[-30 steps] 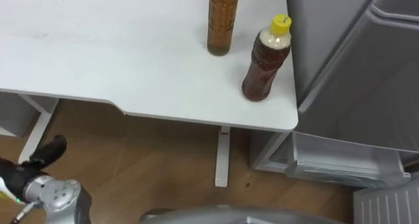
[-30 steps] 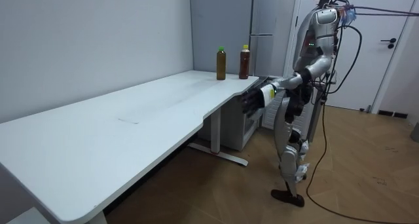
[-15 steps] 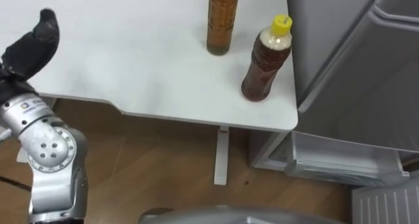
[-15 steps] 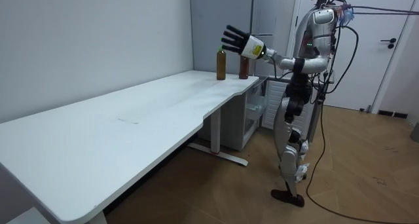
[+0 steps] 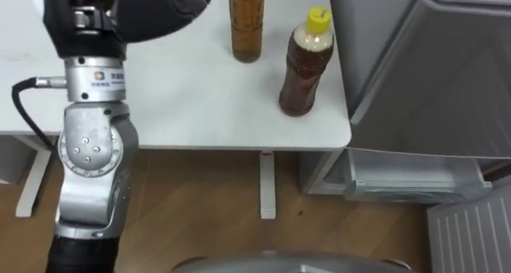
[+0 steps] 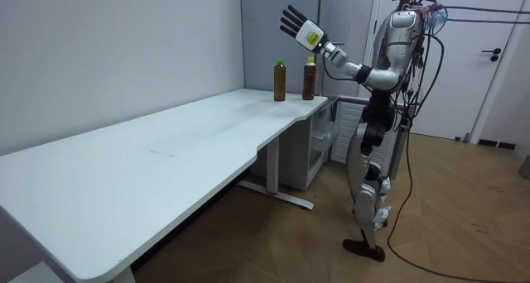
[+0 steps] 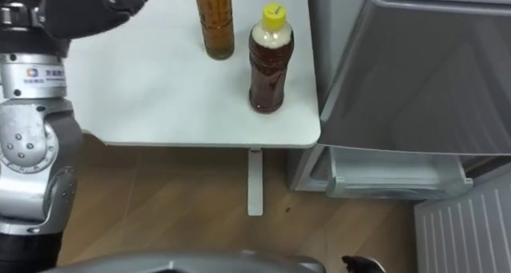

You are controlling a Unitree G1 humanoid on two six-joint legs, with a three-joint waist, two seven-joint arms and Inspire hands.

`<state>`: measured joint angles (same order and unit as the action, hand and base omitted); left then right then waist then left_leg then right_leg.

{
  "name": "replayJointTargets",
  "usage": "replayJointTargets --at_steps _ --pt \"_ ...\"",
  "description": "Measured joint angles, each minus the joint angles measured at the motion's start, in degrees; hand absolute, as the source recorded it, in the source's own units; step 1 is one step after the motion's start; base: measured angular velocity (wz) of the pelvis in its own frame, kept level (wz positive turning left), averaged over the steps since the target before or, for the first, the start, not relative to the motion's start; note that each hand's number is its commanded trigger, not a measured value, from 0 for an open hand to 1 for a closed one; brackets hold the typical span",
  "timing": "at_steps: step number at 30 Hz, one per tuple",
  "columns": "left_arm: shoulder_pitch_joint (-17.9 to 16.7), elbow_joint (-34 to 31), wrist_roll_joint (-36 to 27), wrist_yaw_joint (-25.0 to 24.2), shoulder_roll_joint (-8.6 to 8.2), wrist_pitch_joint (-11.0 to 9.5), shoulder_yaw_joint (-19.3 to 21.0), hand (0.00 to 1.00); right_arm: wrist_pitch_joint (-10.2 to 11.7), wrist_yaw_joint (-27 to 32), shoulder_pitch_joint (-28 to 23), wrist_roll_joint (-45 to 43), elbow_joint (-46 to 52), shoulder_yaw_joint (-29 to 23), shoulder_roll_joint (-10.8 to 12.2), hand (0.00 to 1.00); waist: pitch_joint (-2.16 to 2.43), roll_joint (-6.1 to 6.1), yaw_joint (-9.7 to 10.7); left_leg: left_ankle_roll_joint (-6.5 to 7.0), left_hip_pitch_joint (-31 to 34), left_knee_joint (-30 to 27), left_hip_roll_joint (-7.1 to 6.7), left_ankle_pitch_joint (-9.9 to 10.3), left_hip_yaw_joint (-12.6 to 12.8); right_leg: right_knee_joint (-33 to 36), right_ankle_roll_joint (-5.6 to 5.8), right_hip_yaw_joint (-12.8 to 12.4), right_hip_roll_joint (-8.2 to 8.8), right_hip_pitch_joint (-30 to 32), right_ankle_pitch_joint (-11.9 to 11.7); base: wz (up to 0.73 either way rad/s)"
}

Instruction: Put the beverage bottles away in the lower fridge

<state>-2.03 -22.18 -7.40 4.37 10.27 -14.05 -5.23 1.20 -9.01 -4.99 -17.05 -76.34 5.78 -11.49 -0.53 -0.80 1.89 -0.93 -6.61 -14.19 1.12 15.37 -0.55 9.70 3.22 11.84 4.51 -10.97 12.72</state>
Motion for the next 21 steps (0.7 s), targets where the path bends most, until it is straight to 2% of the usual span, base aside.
replayJointTargets --at_steps 3,8,9,10,16,21 --pt "2.11 0.00 -1.52 -4.19 0.26 0.45 -1.68 0.00 -0.02 -0.46 0.32 -0.09 -0.04 2.00 0.18 0.00 -0.07 -0.07 0.46 0.05 -0.87 0.93 0.02 -0.30 0.70 0.06 0.00 -0.55 0.02 -0.02 0.00 -0.10" --pt "4.41 0.00 -2.06 -9.31 0.35 1.97 -3.82 0.00 -0.05 -0.53 0.72 -0.67 0.02 2.03 0.18 0.00 -0.13 -0.12 1.17 0.01 -1.14 1.50 0.12 -0.50 1.74 0.05 0.00 -1.41 -0.01 0.18 0.00 -0.10" --pt "4.79 0.00 -2.07 -10.33 0.38 2.47 -4.70 0.00 -0.11 -0.49 0.84 -0.62 0.00 2.04 0.17 0.00 -0.33 -0.44 1.24 0.01 -1.05 1.49 0.13 -0.50 1.92 0.09 0.00 -1.60 -0.02 0.39 0.00 -0.08" --pt "5.01 0.00 -2.07 -11.34 0.40 2.85 -5.58 0.00 -0.41 -0.43 1.14 -0.62 0.00 2.12 0.17 0.00 -0.07 0.03 1.26 0.01 -0.85 1.49 0.16 -0.50 2.13 0.19 0.00 -1.82 -0.04 1.04 -0.03 -0.09" --pt "5.06 -0.02 -2.16 -14.90 0.74 5.13 -7.06 0.00 -1.33 -0.42 1.86 -0.84 0.00 2.21 0.17 0.00 -0.10 0.11 2.17 0.02 -0.71 1.57 0.33 -0.51 2.79 0.28 -0.09 -2.42 -0.18 1.91 -0.16 -0.06" --pt "5.06 -0.01 -3.65 -17.00 0.81 5.45 -7.63 0.00 -1.51 -0.43 2.22 -0.88 0.01 2.27 0.17 0.00 -0.04 0.01 2.50 0.02 -0.88 1.82 0.37 -0.51 3.07 0.28 -0.09 -2.68 -0.20 1.95 -0.17 -0.02"
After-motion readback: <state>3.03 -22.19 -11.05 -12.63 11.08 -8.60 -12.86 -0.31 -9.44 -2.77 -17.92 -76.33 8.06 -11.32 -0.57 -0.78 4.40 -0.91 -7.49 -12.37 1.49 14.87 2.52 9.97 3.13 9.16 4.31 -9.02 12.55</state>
